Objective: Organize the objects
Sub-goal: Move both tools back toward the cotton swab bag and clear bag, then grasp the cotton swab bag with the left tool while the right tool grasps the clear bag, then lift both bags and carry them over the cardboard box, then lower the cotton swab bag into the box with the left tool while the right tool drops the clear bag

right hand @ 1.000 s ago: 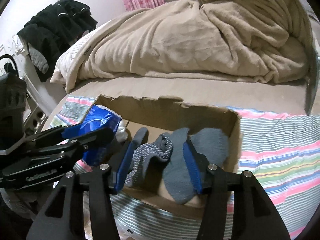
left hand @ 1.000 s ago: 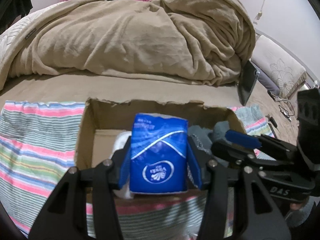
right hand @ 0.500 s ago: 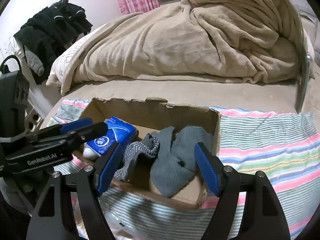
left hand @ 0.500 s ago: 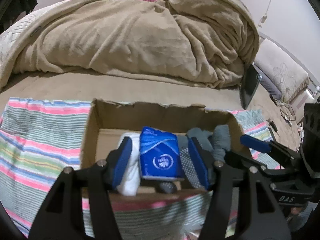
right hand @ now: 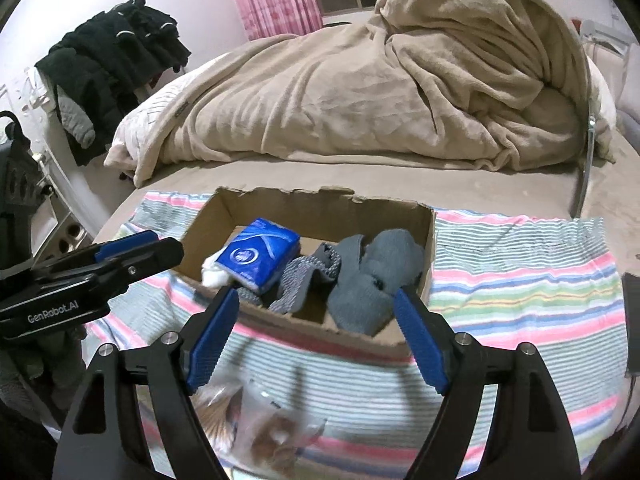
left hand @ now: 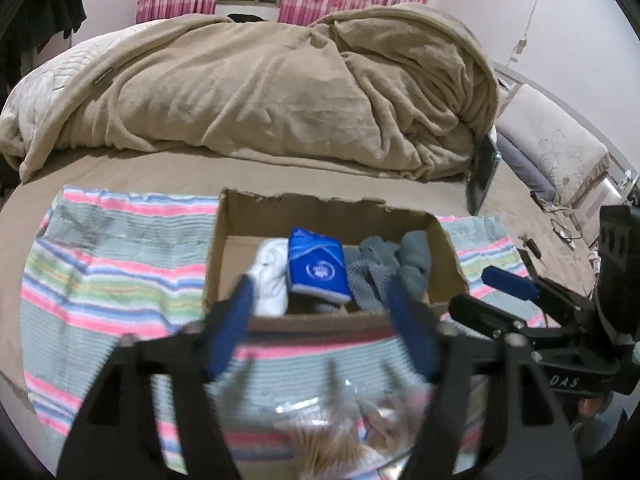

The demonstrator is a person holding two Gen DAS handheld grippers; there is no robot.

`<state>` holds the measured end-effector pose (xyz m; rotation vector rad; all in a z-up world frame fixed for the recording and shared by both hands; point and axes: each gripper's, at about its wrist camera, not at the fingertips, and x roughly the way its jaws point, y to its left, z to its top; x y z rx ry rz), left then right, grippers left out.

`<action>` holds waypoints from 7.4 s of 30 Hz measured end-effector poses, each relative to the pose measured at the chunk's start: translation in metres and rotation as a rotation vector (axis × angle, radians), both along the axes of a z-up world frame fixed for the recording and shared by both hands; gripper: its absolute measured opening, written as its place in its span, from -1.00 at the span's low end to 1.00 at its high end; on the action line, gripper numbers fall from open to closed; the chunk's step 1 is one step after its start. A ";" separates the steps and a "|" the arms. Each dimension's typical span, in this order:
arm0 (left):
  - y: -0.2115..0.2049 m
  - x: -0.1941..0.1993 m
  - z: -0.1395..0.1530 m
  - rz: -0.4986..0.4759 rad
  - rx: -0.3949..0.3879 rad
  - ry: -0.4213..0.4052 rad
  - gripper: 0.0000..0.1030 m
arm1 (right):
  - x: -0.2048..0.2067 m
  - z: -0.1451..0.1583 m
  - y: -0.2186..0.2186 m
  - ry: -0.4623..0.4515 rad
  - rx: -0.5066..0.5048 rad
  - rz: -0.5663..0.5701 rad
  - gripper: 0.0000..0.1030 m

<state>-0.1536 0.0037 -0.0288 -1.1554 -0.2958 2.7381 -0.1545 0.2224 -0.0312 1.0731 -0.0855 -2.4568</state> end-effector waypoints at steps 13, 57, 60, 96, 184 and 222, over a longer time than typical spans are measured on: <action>-0.007 0.052 0.011 0.020 0.006 0.019 0.67 | 0.037 0.005 0.001 -0.003 0.016 0.001 0.60; 0.004 0.068 -0.093 -0.017 -0.003 -0.223 0.67 | 0.052 -0.078 -0.019 -0.209 0.051 0.091 0.60; 0.004 0.066 -0.098 -0.020 -0.004 -0.234 0.67 | 0.049 -0.084 -0.020 -0.226 0.053 0.100 0.60; 0.034 0.064 -0.096 -0.098 -0.056 -0.194 -0.02 | 0.044 -0.065 0.015 -0.220 -0.065 0.101 0.26; -0.033 -0.050 -0.034 -0.032 -0.026 0.007 -0.23 | -0.076 -0.012 -0.012 -0.023 -0.036 0.074 0.26; -0.030 -0.026 -0.015 -0.029 -0.049 0.000 0.41 | -0.054 -0.010 -0.022 -0.021 -0.008 0.018 0.57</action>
